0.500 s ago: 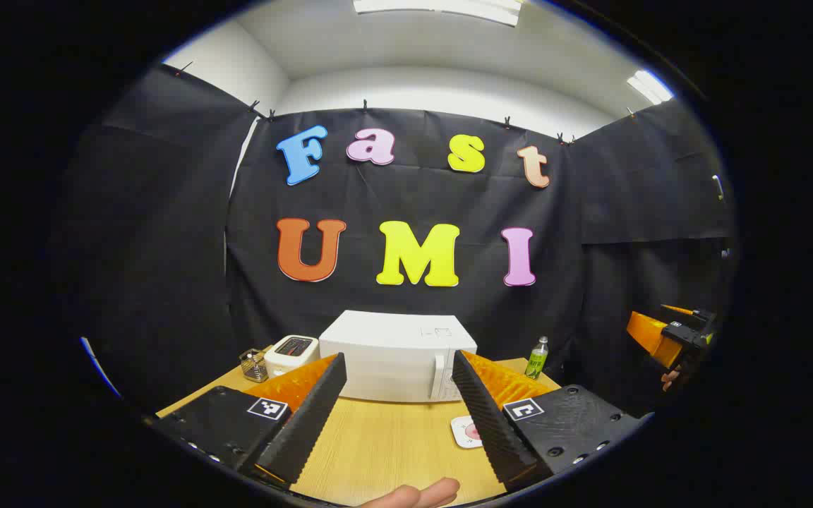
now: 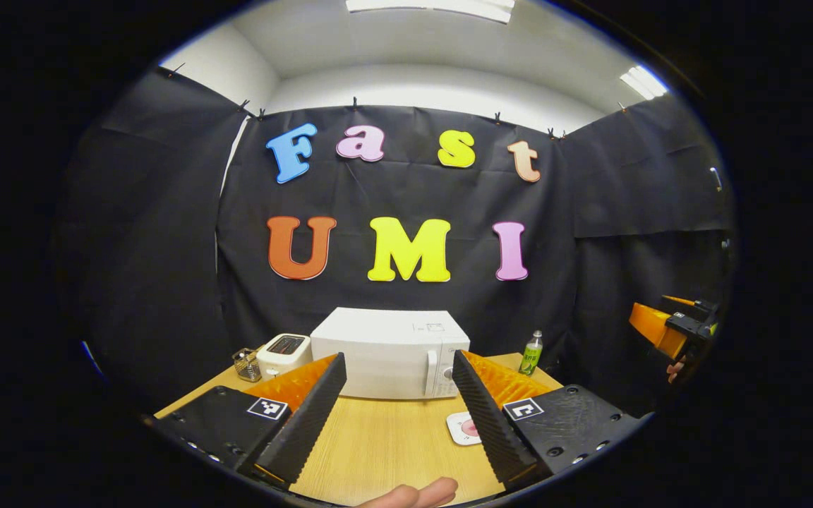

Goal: Open the microwave oven with the left hand, put the food in, and close the microwave oven.

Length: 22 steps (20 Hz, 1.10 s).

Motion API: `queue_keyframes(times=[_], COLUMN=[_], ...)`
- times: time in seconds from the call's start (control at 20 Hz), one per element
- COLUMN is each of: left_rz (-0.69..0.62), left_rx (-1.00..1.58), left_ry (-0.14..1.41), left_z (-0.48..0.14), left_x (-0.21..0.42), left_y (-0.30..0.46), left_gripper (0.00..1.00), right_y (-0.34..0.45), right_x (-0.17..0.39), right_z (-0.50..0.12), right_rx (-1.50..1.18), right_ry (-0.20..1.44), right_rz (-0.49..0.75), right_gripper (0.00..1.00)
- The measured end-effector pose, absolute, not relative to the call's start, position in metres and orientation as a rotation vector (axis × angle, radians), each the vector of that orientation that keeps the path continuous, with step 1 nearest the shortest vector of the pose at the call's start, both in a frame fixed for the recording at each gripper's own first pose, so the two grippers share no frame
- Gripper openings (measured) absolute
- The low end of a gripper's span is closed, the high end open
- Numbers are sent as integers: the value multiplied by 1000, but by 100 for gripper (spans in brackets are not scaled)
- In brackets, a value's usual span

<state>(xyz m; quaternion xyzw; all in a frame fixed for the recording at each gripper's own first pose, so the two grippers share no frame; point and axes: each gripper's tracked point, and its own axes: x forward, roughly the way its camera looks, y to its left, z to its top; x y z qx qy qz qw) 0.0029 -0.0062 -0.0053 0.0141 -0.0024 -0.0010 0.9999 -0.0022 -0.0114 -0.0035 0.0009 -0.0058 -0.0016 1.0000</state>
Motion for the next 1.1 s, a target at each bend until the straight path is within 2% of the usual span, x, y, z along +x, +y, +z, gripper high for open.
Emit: queue_keyframes(times=[0.3, 0.55, 0.8, 0.85, 0.9, 1.0, 1.05, 1.1], left_rz=[12, 9, -23, -22, -13, 11, 15, 18], left_rx=[-3, -3, -57, -56, -45, -13, -1, 4], left_ry=[-21, -28, -28, -24, -27, -19, -2, 19], left_z=[-9, -18, -35, -39, -43, -56, -66, -78], left_x=[17, 57, 131, 149, 168, 207, 227, 246], left_y=[-4, -17, -42, -44, -44, -44, -46, -48], left_gripper=[95, 95, 95, 95, 95, 95, 95, 95], right_y=[-18, -29, -38, -38, -40, -43, -47, -50], right_x=[2, 20, 40, 44, 47, 53, 56, 58], right_z=[-7, -10, -11, -14, -15, -16, -14, -11], right_rx=[34, 39, 18, 15, 9, -8, -15, -21], right_ry=[-36, -57, -89, -84, -79, -79, -87, -99], right_rz=[3, 5, 9, 18, 23, 29, 27, 23], right_gripper=[92, 92, 92, 99, 92, 92, 99, 92])
